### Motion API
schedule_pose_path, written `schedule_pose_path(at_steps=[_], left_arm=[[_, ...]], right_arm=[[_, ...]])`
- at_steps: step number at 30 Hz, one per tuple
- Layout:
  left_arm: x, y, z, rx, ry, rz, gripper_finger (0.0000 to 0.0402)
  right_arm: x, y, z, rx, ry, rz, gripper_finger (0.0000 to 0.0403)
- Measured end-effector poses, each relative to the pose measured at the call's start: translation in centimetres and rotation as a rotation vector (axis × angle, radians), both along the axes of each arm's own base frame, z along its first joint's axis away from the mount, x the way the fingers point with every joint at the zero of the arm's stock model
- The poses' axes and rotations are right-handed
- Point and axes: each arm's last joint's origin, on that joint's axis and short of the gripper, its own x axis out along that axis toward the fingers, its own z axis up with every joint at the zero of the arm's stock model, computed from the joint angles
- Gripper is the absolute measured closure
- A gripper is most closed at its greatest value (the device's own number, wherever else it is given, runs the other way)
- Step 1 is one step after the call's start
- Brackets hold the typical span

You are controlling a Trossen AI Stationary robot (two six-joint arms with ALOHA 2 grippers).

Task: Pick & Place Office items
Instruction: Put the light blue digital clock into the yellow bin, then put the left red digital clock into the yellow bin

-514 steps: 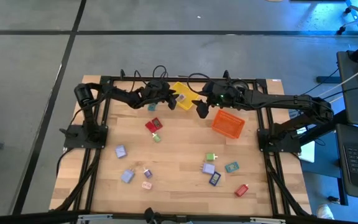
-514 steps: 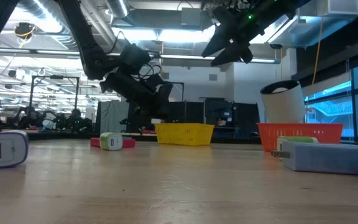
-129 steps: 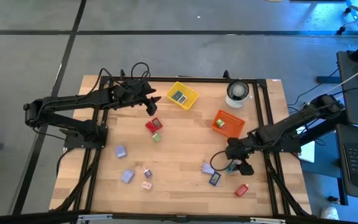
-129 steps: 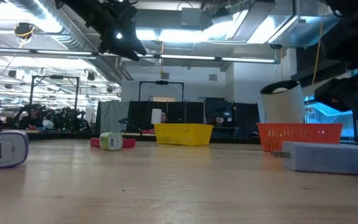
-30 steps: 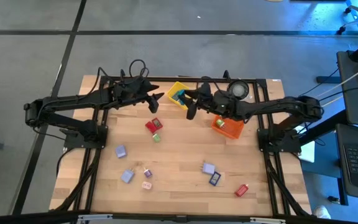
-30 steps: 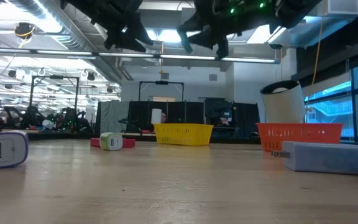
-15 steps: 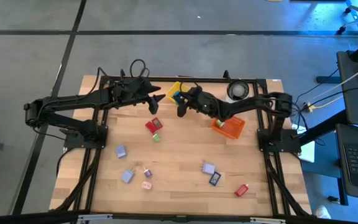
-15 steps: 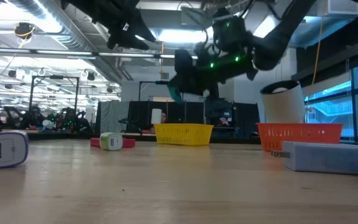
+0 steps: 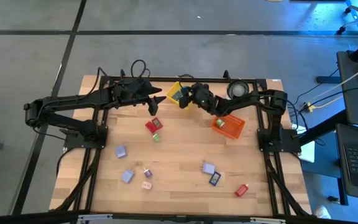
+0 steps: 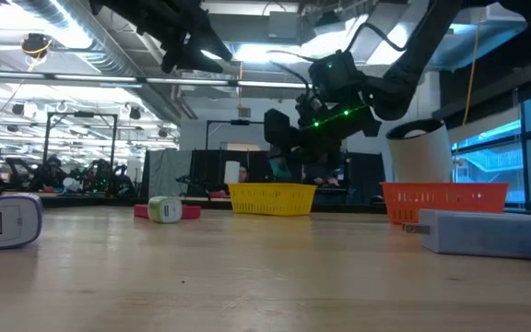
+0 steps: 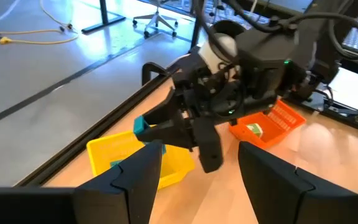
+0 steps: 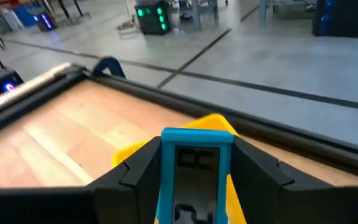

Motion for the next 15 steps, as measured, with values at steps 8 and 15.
schedule_pose_path(at_steps=[8, 15], left_arm=[[0.00, -0.02, 0.00, -0.002, -0.001, -0.008, 0.0192], [-0.03, -0.03, -0.08, -0.004, 0.009, -0.007, 0.0193]], right_arm=[[-0.24, 0.04, -0.65, 0.049, 0.046, -0.010, 0.0203], [-0.24, 0.06, -0.66, 0.063, 0.033, -0.012, 0.0176]])
